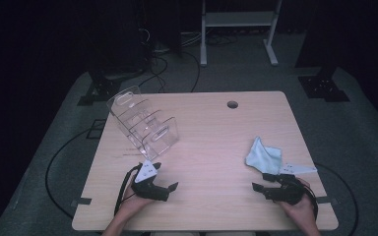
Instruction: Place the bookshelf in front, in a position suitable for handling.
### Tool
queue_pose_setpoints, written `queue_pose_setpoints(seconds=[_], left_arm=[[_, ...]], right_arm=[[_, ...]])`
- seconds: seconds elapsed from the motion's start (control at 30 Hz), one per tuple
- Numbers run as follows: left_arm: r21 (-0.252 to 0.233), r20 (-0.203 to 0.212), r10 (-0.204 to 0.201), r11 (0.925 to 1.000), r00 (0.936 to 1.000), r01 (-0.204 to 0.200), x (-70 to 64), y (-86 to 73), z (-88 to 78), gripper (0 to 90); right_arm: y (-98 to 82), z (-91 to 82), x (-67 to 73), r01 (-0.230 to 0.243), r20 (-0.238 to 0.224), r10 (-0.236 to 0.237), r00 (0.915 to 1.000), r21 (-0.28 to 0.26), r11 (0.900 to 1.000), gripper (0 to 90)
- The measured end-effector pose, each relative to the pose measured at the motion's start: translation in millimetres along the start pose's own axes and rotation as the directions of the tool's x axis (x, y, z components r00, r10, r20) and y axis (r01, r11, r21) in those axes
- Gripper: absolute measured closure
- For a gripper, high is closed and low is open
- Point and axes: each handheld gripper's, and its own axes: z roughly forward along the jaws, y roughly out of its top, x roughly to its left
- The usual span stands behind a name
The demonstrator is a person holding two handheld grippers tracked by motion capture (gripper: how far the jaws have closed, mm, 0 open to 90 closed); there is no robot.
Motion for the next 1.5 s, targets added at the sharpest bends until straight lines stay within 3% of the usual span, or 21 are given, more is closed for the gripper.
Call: queue_pose_setpoints(seconds=[0.73, 1.07, 1.5], left_arm=[[-0.003, 0.002, 0.011, 0.9999, 0.9999, -0.011, -0.6, 3.8, -3.6, 2.2], [-0.047, 0.025, 0.017, 0.9988, 0.9995, -0.016, -1.4, 18.7, -17.0, 2.1], [-0.095, 0.038, 0.027, 0.9952, 0.9989, -0.023, 8.0, 39.1, -34.4, 2.1]], right_arm=[[0.5, 0.1, 2.3, 0.004, -0.003, -0.004, 1.0, 0.0, 1.0, 31.3], [1.5, 1.6, 4.6, 0.008, -0.006, -0.008, 0.9999, 0.003, 1.0, 31.3], [3.1, 1.9, 2.3, 0.014, 0.001, -0.014, 0.9999, 0.004, 1.0, 31.2]])
